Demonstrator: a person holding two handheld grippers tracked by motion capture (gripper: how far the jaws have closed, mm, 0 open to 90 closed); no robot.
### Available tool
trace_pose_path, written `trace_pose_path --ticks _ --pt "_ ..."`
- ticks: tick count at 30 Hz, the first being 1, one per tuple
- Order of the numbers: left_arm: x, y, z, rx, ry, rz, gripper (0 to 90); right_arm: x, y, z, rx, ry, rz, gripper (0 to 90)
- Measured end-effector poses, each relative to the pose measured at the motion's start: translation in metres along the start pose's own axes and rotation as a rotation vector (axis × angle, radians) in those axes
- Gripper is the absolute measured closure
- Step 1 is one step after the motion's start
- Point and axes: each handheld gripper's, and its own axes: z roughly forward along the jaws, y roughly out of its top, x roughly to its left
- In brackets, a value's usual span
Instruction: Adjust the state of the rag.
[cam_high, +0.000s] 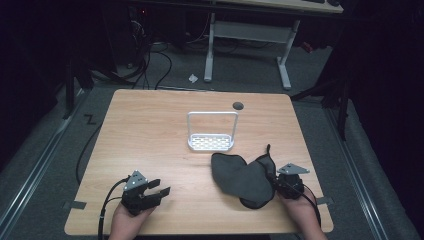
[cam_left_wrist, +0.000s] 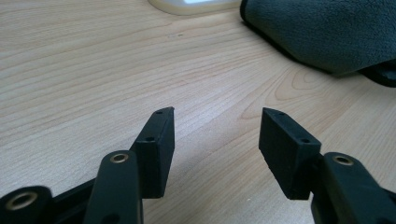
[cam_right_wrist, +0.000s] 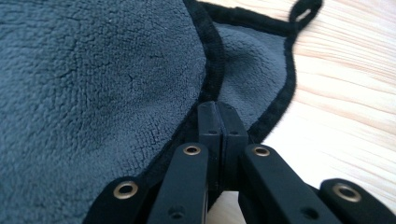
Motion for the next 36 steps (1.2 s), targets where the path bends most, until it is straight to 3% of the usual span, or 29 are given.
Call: trace_pose_path --ticks 3,9,10,14,15,20,25,26,27,28,30,33,36 --pt "-0.002 0.000 0.000 0.000 0.000 0.006 45.9 0.009 0.003 0.002 0.001 0.019 -0.017 90.0" --pt "-0.004 0.002 0.000 -0.002 0.002 0.019 45.8 0.053 0.017 0.010 0.011 0.082 -0.120 90.0" --pt "-0.004 0.002 0.000 -0.002 0.002 0.019 45.8 0.053 0.017 0.010 0.011 0.082 -0.120 90.0" --pt "-0.007 0.004 -0.002 -0.010 -0.002 0.027 45.6 0.080 0.025 0.016 0.009 0.112 -0.178 90.0" --pt "-0.008 0.005 -0.003 -0.012 -0.003 0.029 45.6 0.091 0.028 0.019 0.007 0.128 -0.199 89.9" --pt "-0.022 0.016 -0.007 -0.042 -0.031 0.048 44.3 0.112 0.034 0.022 0.007 0.156 -0.250 89.5" --pt "-0.039 0.030 -0.010 -0.067 -0.047 0.088 42.4 0.115 0.034 0.017 -0.020 0.144 -0.277 85.9" --pt "-0.043 0.034 -0.009 -0.075 -0.053 0.091 40.6 0.109 0.033 0.012 -0.046 0.140 -0.244 84.5" --pt "-0.051 0.044 -0.006 -0.081 -0.068 0.105 39.9 0.105 0.033 0.011 -0.052 0.139 -0.228 83.6" --pt "-0.051 0.044 -0.006 -0.081 -0.068 0.105 39.5 0.105 0.033 0.011 -0.052 0.139 -0.228 83.6" --pt "-0.059 0.053 0.003 -0.080 -0.067 0.125 38.4 0.095 0.031 0.010 -0.060 0.130 -0.197 81.5" --pt "-0.069 0.069 0.021 -0.059 -0.069 0.145 37.6 0.092 0.030 0.010 -0.060 0.127 -0.188 79.0" --pt "-0.076 0.084 0.044 -0.006 -0.059 0.172 38.2 0.088 0.028 0.010 -0.071 0.122 -0.174 74.4"
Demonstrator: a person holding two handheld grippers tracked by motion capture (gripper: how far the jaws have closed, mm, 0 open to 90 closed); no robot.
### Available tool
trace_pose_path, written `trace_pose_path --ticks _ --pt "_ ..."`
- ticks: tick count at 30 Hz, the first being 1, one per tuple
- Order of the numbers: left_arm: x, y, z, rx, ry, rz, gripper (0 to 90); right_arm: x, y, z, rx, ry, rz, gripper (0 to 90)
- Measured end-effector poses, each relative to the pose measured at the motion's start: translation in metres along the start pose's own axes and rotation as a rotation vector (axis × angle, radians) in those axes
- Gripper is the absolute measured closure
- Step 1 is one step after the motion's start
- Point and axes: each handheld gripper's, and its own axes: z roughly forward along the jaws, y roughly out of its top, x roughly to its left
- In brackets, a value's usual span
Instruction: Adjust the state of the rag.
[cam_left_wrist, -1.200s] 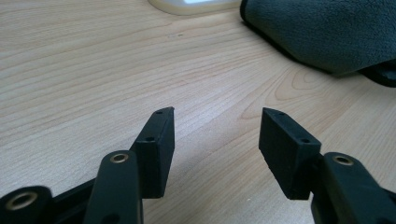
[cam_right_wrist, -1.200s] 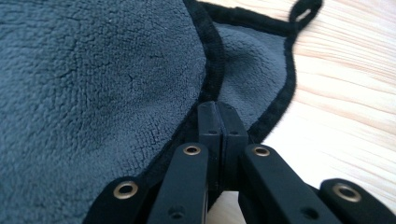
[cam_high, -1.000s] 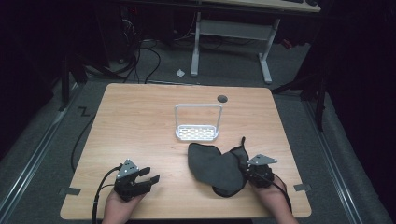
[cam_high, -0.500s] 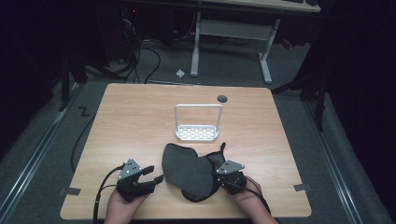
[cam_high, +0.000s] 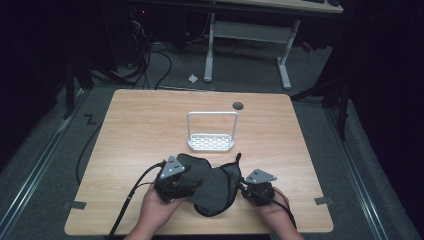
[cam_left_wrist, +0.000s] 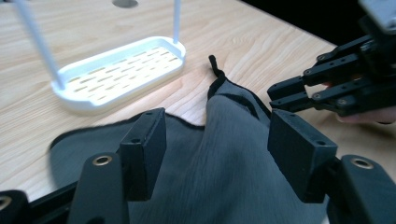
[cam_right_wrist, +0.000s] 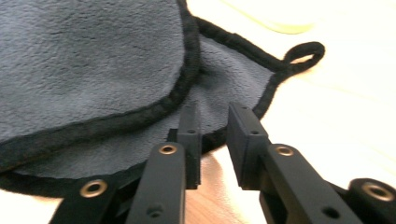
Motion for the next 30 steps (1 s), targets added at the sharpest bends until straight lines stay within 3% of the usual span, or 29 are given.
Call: trace_pose_path --ticks 1,2,4,5,8,9,12,14,17,19,20,21,24,26,30 --pt "0.000 0.002 0.004 0.015 0.005 -0.001 41.7 -0.002 0.000 0.000 -0.006 0.002 0.007 72.6" --pt "0.000 0.005 0.013 0.069 0.010 -0.006 45.2 -0.003 0.000 0.001 -0.009 0.001 0.010 71.6" --pt "0.001 0.006 0.017 0.089 0.009 -0.008 60.6 -0.003 0.000 0.001 -0.012 0.001 0.016 70.8" --pt "0.001 0.005 0.018 0.092 0.008 -0.014 60.6 -0.004 0.000 0.002 -0.013 0.001 0.019 69.7" --pt "0.002 0.002 0.014 0.082 -0.001 -0.022 80.8 -0.006 0.004 0.007 -0.002 -0.002 0.016 71.2" --pt "0.002 0.002 0.012 0.079 0.000 -0.020 82.8 -0.011 0.011 0.010 0.000 -0.016 0.014 71.4" --pt "0.005 -0.001 0.001 0.055 0.001 -0.022 84.7 -0.017 0.021 0.020 0.006 0.013 0.044 69.0" --pt "0.007 -0.003 -0.003 0.053 -0.001 -0.020 85.4 -0.017 0.026 0.030 0.021 0.014 0.038 65.5" --pt "0.013 -0.014 -0.022 0.027 -0.008 -0.045 85.4 -0.012 0.027 0.040 0.051 0.029 0.026 63.7" --pt "0.016 -0.018 -0.029 0.016 -0.004 -0.057 85.3 -0.010 0.025 0.041 0.060 0.025 0.012 66.7" --pt "0.019 -0.025 -0.036 0.006 -0.005 -0.076 85.3 -0.009 0.023 0.040 0.057 0.047 0.016 80.9" --pt "0.024 -0.034 -0.046 0.001 0.007 -0.089 85.3 -0.008 0.023 0.039 0.058 0.045 0.006 83.8" --pt "0.029 -0.045 -0.056 -0.005 0.031 -0.099 85.3 -0.006 0.022 0.037 0.060 0.032 -0.014 85.0" --pt "0.038 -0.063 -0.068 -0.015 0.052 -0.136 85.3 -0.007 0.020 0.034 0.062 0.021 -0.015 85.0" --pt "0.049 -0.076 -0.074 -0.025 0.061 -0.168 85.2 -0.013 0.015 0.028 0.060 0.013 0.011 84.9"
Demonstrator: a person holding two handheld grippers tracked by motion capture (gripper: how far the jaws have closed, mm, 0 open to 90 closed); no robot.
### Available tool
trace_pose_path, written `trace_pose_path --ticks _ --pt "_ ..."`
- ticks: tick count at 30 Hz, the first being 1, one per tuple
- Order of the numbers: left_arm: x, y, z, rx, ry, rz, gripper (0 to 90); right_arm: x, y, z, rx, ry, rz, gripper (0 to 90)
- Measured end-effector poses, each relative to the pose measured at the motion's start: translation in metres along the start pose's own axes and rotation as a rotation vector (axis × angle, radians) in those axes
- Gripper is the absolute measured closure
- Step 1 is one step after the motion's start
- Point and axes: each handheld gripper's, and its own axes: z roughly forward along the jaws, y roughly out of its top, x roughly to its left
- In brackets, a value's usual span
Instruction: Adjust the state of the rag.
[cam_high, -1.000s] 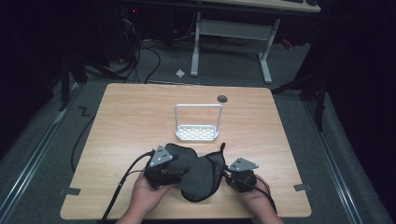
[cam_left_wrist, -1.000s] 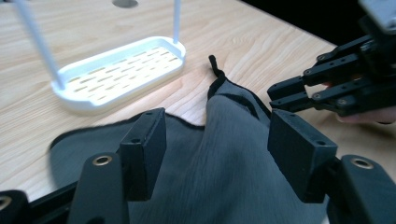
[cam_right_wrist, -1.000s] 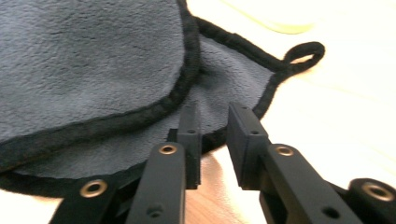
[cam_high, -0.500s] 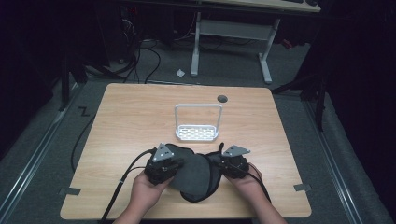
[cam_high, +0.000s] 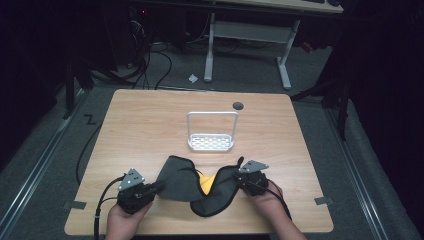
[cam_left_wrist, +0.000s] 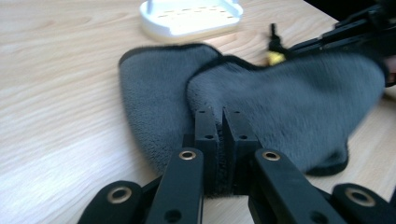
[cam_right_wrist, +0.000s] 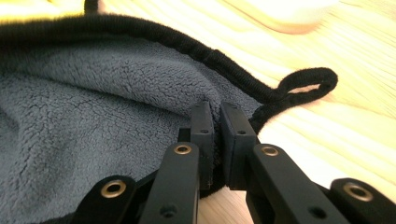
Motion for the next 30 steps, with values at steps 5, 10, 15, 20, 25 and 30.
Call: trace_pose_path --ticks 5,10,15,20,25,30 --pt "0.005 -0.008 0.007 0.026 -0.013 -0.011 84.9 -0.008 -0.006 -0.011 -0.018 -0.038 0.004 85.0" --pt "-0.005 -0.018 0.025 0.117 0.001 0.050 82.1 -0.017 -0.007 -0.019 -0.040 -0.072 0.022 85.0" --pt "-0.006 -0.021 0.032 0.135 0.057 0.097 77.6 -0.022 -0.014 -0.022 -0.038 -0.076 0.043 80.5" --pt "0.006 -0.022 0.028 0.114 0.097 0.036 66.1 -0.028 -0.015 -0.024 -0.050 -0.096 0.078 71.6" --pt "0.016 -0.021 0.017 0.098 0.141 -0.006 61.8 -0.030 -0.017 -0.024 -0.049 -0.080 0.104 64.1" --pt "0.015 -0.005 0.007 0.036 0.132 -0.001 55.4 -0.027 -0.015 -0.025 -0.053 -0.060 0.112 61.1"
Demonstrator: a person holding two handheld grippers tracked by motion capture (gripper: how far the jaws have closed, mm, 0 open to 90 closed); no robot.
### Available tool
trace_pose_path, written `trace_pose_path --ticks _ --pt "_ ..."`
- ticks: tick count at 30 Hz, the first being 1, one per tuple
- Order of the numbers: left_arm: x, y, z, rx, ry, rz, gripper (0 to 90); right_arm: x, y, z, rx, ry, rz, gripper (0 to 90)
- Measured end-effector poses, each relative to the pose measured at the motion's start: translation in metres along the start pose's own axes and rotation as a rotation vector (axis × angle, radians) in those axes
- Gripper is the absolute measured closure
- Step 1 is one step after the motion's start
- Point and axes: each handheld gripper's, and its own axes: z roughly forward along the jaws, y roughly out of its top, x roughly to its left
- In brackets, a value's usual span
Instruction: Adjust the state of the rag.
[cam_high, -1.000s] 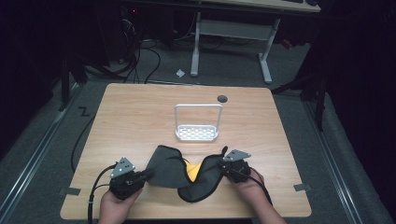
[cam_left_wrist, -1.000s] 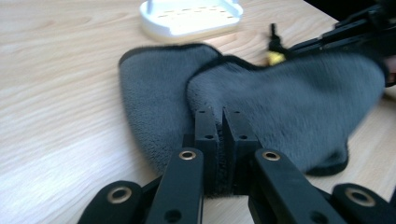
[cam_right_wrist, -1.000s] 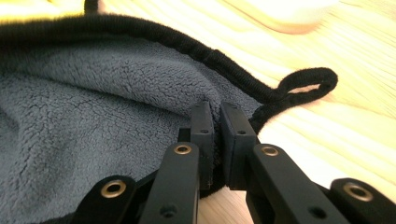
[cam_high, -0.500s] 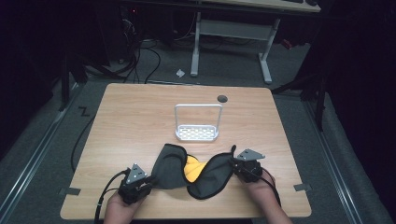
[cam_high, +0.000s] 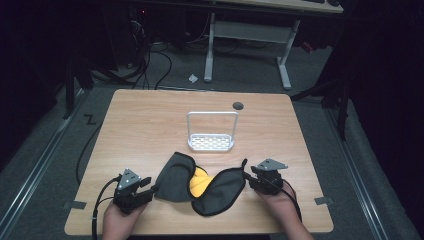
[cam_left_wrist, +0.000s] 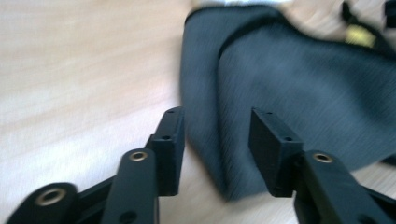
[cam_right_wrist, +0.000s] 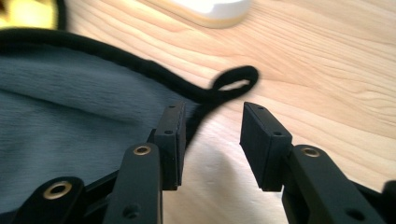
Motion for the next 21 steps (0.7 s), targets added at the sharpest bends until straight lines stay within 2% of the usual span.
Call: trace_pose_path --ticks 2,3,4,5,7,8,9,10,11,12,14,16,19,21 --pt "-0.001 0.011 0.005 -0.004 -0.035 -0.008 52.2 0.009 0.002 -0.005 -0.006 0.045 0.003 60.6" --pt "-0.001 0.011 0.005 -0.004 -0.035 -0.008 50.1 0.016 0.003 -0.007 -0.010 0.077 -0.002 60.7" --pt "-0.002 0.025 0.015 0.009 -0.077 -0.017 47.5 0.026 0.004 -0.009 -0.014 0.112 -0.022 61.1" --pt "-0.003 0.031 0.021 0.001 -0.095 -0.026 45.7 0.037 0.004 -0.010 -0.007 0.141 -0.053 62.0" --pt "-0.005 0.041 0.036 0.015 -0.097 -0.032 41.5 0.061 0.003 -0.009 0.016 0.174 -0.133 65.4" --pt "-0.005 0.041 0.036 0.015 -0.097 -0.032 39.8 0.071 0.002 -0.007 0.019 0.193 -0.157 67.3" --pt "-0.006 0.044 0.044 0.027 -0.105 -0.042 39.8 0.071 0.002 -0.007 0.019 0.193 -0.157 67.3" --pt "-0.006 0.047 0.051 0.038 -0.119 -0.055 39.6 0.085 0.003 -0.003 0.038 0.235 -0.180 68.2" --pt "-0.008 0.048 0.065 0.094 -0.123 -0.066 41.5 0.090 0.002 0.000 0.050 0.249 -0.185 68.6" --pt "-0.010 0.048 0.070 0.121 -0.110 -0.059 46.3 0.093 0.002 0.002 0.061 0.259 -0.197 69.6" --pt "-0.012 0.046 0.073 0.134 -0.111 -0.038 65.7 0.098 -0.001 0.007 0.076 0.260 -0.220 72.3" --pt "-0.014 0.045 0.071 0.122 -0.103 -0.031 79.2 0.097 -0.001 0.008 0.075 0.254 -0.216 77.2" --pt "-0.012 0.049 0.059 0.059 -0.100 -0.032 83.7 0.090 0.001 0.010 0.071 0.202 -0.206 83.7" --pt "-0.011 0.051 0.047 0.004 -0.121 -0.045 83.9 0.079 0.003 0.014 0.069 0.151 -0.186 84.5"
